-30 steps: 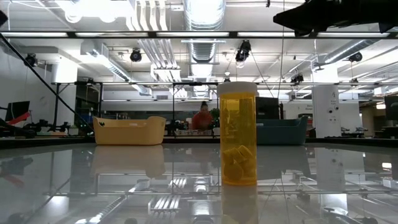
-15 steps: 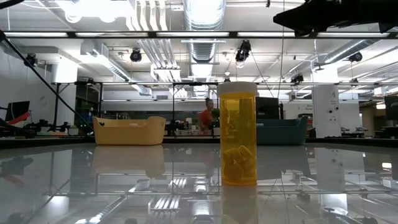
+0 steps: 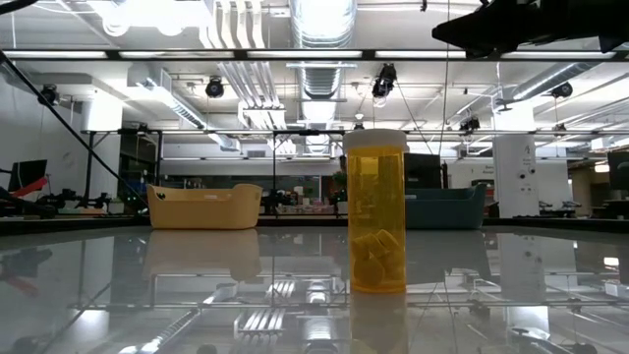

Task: Pick and place medicine bottles into bin by pill shape (circle, oval)
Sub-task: Put the blue capsule bottle into the blue bin

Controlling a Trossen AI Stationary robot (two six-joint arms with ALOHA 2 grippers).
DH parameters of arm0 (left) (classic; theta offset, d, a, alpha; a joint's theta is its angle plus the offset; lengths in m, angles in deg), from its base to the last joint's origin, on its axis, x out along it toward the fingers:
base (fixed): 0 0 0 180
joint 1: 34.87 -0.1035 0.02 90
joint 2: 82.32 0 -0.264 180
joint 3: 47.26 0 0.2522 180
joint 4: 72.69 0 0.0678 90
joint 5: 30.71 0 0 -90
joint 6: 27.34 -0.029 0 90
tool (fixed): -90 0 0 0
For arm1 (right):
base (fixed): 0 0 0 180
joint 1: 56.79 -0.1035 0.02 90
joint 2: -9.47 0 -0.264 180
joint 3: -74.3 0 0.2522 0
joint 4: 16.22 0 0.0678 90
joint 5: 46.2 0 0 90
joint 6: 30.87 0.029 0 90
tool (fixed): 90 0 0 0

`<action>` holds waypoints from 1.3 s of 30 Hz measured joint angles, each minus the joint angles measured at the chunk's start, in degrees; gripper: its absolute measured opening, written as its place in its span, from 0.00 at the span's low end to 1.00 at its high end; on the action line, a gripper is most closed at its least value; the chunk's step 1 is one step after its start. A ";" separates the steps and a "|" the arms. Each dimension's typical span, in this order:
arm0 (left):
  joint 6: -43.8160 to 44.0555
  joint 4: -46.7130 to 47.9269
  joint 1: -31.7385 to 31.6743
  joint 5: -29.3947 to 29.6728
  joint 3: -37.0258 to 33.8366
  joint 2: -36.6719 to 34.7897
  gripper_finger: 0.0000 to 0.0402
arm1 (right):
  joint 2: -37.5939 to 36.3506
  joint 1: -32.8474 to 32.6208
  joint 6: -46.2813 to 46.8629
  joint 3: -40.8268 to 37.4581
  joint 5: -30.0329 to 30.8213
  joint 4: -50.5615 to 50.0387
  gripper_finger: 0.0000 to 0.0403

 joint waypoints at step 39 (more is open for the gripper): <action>-76.68 -26.04 -42.59 22.99 10.30 0.49 0.23 | -0.02 0.02 -0.67 0.00 0.09 -0.06 0.18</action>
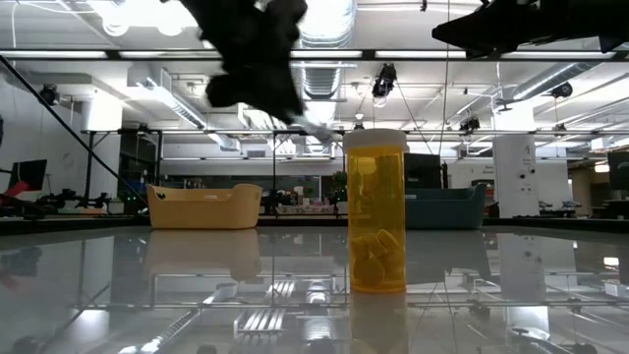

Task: Pick and place medicine bottles into bin by pill shape (circle, oval)
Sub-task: Put the blue capsule bottle into the blue bin

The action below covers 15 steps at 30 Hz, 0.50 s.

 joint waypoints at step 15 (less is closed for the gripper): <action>-23.61 -35.74 -20.68 -2.17 5.06 16.94 0.23 | -0.35 0.50 -2.04 0.21 1.30 -0.24 0.18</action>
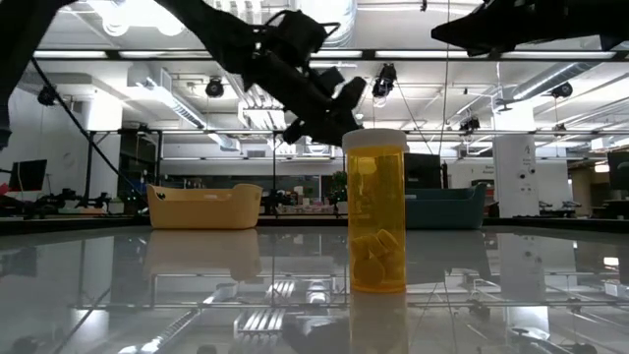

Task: Pick and place medicine bottles into bin by pill shape (circle, oval)
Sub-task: Put the blue capsule bottle into the blue bin

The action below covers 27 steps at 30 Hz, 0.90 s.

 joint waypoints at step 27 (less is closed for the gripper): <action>-3.54 12.34 -1.16 0.14 24.45 17.63 0.23 | -0.13 0.00 4.06 6.70 5.33 -13.29 0.18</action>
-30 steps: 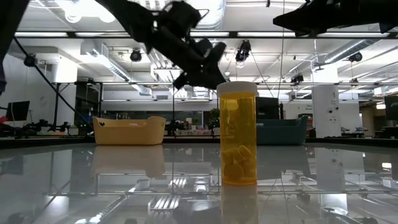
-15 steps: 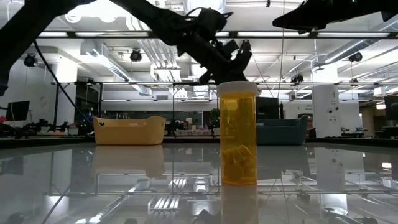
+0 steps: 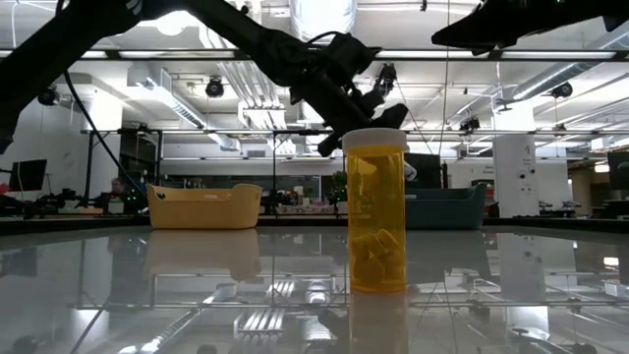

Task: Pick and place medicine bottles into bin by pill shape (circle, oval)
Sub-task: Put the blue capsule bottle into the blue bin, then put the orange tablet bottle into the yellow bin

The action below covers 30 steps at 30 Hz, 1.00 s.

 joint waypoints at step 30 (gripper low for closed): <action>1.06 0.35 -0.15 0.07 0.04 -0.11 0.37 | 0.00 0.00 -1.42 0.00 -0.02 -0.53 0.18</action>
